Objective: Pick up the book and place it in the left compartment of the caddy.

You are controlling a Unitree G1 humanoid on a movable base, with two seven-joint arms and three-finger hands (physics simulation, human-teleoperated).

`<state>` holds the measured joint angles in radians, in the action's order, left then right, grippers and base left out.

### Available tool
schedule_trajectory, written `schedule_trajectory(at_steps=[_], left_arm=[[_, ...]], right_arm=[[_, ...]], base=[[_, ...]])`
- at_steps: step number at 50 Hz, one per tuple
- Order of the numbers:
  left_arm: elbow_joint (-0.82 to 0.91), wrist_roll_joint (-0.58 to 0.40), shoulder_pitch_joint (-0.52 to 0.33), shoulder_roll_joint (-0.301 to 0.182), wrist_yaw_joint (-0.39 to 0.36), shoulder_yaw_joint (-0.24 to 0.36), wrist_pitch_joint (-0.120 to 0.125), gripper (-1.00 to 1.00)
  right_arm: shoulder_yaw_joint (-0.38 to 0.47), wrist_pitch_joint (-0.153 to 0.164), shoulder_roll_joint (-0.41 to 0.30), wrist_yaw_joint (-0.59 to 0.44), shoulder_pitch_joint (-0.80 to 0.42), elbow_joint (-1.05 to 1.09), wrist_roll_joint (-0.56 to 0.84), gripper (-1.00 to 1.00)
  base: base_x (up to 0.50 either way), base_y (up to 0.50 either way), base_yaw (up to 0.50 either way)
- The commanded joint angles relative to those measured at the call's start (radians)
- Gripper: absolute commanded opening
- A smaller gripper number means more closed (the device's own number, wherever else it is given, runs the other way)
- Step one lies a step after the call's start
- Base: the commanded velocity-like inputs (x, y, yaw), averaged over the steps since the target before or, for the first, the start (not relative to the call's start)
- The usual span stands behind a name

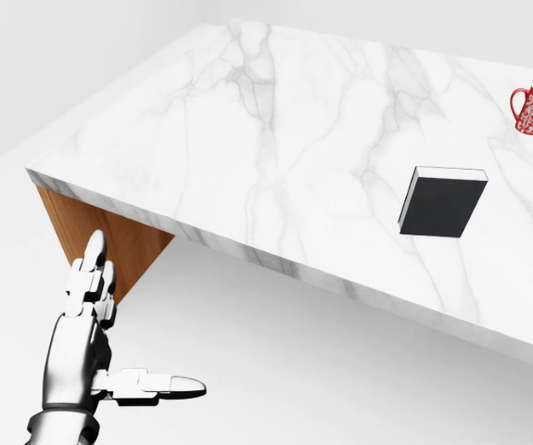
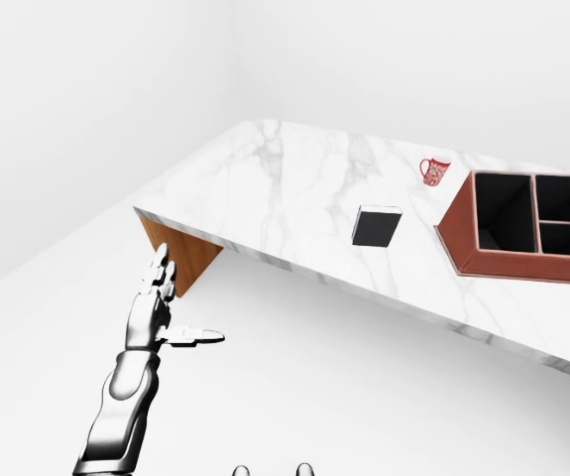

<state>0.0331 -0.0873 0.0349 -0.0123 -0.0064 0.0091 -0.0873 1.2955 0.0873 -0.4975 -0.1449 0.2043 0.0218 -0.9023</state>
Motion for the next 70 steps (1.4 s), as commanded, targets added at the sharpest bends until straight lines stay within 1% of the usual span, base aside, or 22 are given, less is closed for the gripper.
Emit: schedule_trajectory(at_steps=[1,14,31,36,60,70], left_arm=[[-0.006,0.004,-0.004,0.000,0.000,0.001,0.000,1.00],[0.021,0.005,0.007,0.001,-0.004,-0.003,0.000,1.00],[0.007,0.003,0.003,0.001,-0.006,-0.003,0.000,1.00],[0.029,0.000,0.011,0.002,-0.006,-0.007,0.000,1.00],[-0.011,-0.001,-0.003,0.000,-0.004,-0.003,0.000,1.00],[0.030,-0.003,0.011,0.003,-0.005,-0.008,0.000,1.00]], right_arm=[[-0.010,0.000,-0.002,0.003,-0.005,-0.013,0.016,1.00],[-0.001,0.000,0.002,0.006,0.001,0.010,0.011,1.00],[-0.008,0.000,0.006,-0.006,-0.004,-0.004,0.020,1.00],[-0.011,0.000,0.007,-0.006,-0.004,-0.003,0.020,1.00],[-0.005,0.000,0.005,-0.002,-0.001,0.001,0.015,1.00],[-0.004,0.000,0.005,0.001,0.000,0.005,0.013,1.00]], base=[[0.00,0.00,0.00],[0.00,0.00,0.00],[0.07,-0.15,0.00],[0.07,-0.14,0.00],[0.07,-0.15,0.00],[0.09,-0.18,0.00]])
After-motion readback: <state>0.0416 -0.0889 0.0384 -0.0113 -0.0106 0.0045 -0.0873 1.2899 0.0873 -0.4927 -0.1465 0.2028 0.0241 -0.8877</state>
